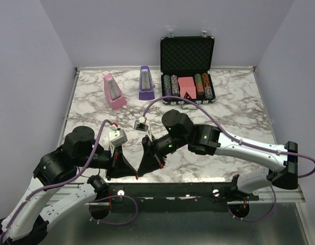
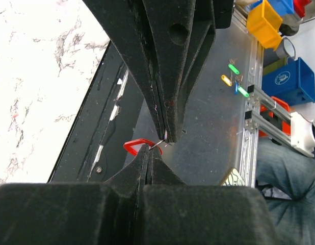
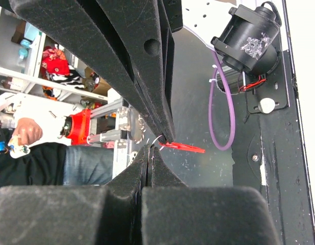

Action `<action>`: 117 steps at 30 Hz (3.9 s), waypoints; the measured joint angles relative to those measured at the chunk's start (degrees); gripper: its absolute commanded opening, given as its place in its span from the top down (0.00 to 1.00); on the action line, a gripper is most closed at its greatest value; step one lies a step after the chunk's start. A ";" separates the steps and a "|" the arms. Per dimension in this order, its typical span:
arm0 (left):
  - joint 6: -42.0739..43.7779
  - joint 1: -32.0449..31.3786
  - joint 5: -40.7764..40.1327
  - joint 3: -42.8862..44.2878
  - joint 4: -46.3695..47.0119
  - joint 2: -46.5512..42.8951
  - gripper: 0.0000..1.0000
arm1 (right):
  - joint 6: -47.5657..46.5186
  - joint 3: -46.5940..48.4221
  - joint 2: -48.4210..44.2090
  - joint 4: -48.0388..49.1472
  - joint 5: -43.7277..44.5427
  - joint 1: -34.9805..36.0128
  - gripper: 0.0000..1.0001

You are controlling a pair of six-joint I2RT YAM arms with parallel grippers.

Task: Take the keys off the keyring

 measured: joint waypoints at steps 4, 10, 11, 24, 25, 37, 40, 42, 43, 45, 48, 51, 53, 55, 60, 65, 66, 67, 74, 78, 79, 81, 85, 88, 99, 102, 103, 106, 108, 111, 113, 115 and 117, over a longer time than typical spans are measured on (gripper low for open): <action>1.86 0.00 0.22 0.72 -1.66 1.53 1.00 | -1.03 0.20 0.35 -1.11 0.00 0.00 0.99; 3.72 0.00 0.13 1.42 -2.93 2.29 0.96 | -1.88 0.20 0.46 -1.55 0.04 0.00 0.99; 3.80 0.00 0.11 1.51 -3.06 2.32 0.88 | -1.92 0.20 0.46 -1.55 0.07 0.00 0.99; 1.25 0.02 -10.86 8.39 0.42 -3.52 0.24 | -2.32 -1.38 -2.71 -4.11 4.28 1.16 0.99; 0.85 0.02 -11.47 9.53 1.18 -4.11 0.23 | -2.29 -1.40 -3.34 -4.07 4.59 1.16 0.99; -16.11 0.02 -14.14 -2.84 22.12 -16.41 0.03 | -1.44 -2.60 -9.90 5.53 6.56 1.18 0.99; -20.72 0.02 -14.51 -7.61 28.70 -19.17 0.01 | -1.14 -3.37 -11.43 9.88 7.54 1.18 0.99; -23.67 0.02 -14.47 -10.40 33.51 -20.68 0.01 | -0.74 -3.52 -11.91 12.59 8.11 1.18 0.99; -25.35 0.02 -14.43 -11.61 36.15 -21.07 0.01 | -0.57 -3.52 -11.98 13.73 8.41 1.18 0.99; -26.95 0.02 -14.40 -12.55 39.17 -21.11 0.01 | -0.26 -3.52 -11.93 15.23 8.90 1.18 0.99; -28.68 0.02 -14.16 -13.60 43.34 -21.11 0.04 | 0.13 -3.52 -11.54 16.55 9.29 1.18 0.99; -29.94 0.02 -13.49 -14.23 47.10 -21.07 0.07 | 0.28 -3.50 -10.88 17.84 9.51 1.18 0.99; -30.42 0.02 -12.90 -14.32 48.59 -20.85 0.10 | 0.31 -3.52 -10.56 18.40 9.62 1.18 0.99; -30.75 0.02 -12.61 -14.47 49.51 -20.57 0.12 | 0.33 -3.52 -10.43 18.69 9.81 1.18 0.99; -31.01 0.02 -12.59 -15.69 50.18 -20.52 0.17 | 0.35 -3.50 -10.34 19.58 10.32 1.18 0.99; -31.15 0.02 -12.31 -16.39 50.36 -20.13 0.23 | 0.35 -3.50 -10.23 19.78 10.40 1.18 0.99; -31.19 0.02 -12.22 -16.46 50.51 -19.96 0.24 | 0.35 -3.48 -10.16 19.82 10.40 1.18 0.99; -31.23 0.02 -12.09 -16.48 50.53 -19.82 0.25 | 0.35 -3.48 -10.05 19.87 10.40 1.18 0.99; -31.69 0.02 -10.69 -17.20 51.82 -18.64 0.35 | 0.33 -3.48 -9.75 20.09 10.64 1.18 0.99; -32.04 0.02 -9.84 -17.33 52.22 -18.23 0.43 | 0.31 -3.48 -9.75 20.24 10.97 1.18 0.99; -32.06 0.02 -9.68 -17.33 52.28 -18.21 0.45 | 0.31 -3.48 -9.75 20.28 11.04 1.18 0.99; -32.13 0.02 -9.51 -17.40 52.43 -18.21 0.49 | 0.31 -3.48 -9.75 20.35 11.08 1.18 0.99; -32.26 0.02 -9.01 -17.51 52.54 -18.21 0.52 | 0.31 -3.48 -9.75 20.50 11.65 1.18 0.99; -32.30 0.02 -8.66 -17.53 52.54 -18.21 0.54 | 0.28 -3.48 -9.75 20.50 11.96 1.18 0.99; -32.48 0.02 -8.17 -17.53 52.46 -18.21 0.80 | 0.31 -3.48 -9.75 20.79 12.46 1.18 0.99; -32.48 0.02 -8.17 -17.53 52.30 -18.16 0.93 | 0.31 -3.48 -9.77 21.11 12.44 1.33 0.99; -32.48 0.02 -8.15 -17.53 52.37 -18.14 0.94 | 0.31 -3.48 -9.81 21.11 12.41 1.38 0.99; -32.30 0.02 -8.20 -17.51 52.39 -18.14 1.00 | 0.31 -3.48 -9.88 21.05 12.41 1.38 0.99; -32.24 0.02 -8.26 -17.51 52.35 -18.12 1.00 | 0.31 -3.48 -9.88 20.96 12.48 1.38 0.99; -32.22 0.02 -8.39 -17.51 52.09 -18.14 1.00 | 0.31 -3.50 -9.88 20.92 12.50 1.38 0.99; -32.09 0.02 -8.44 -17.44 51.76 -18.14 1.00 | 0.31 -3.61 -9.88 20.92 12.48 1.38 0.99; -31.91 0.02 -8.44 -17.22 51.12 -18.12 1.00 | 0.35 -3.80 -9.92 20.94 12.48 1.38 0.99; -31.41 0.02 -8.44 -16.63 49.86 -18.08 1.00 | 0.39 -3.96 -9.92 20.94 12.50 1.38 0.99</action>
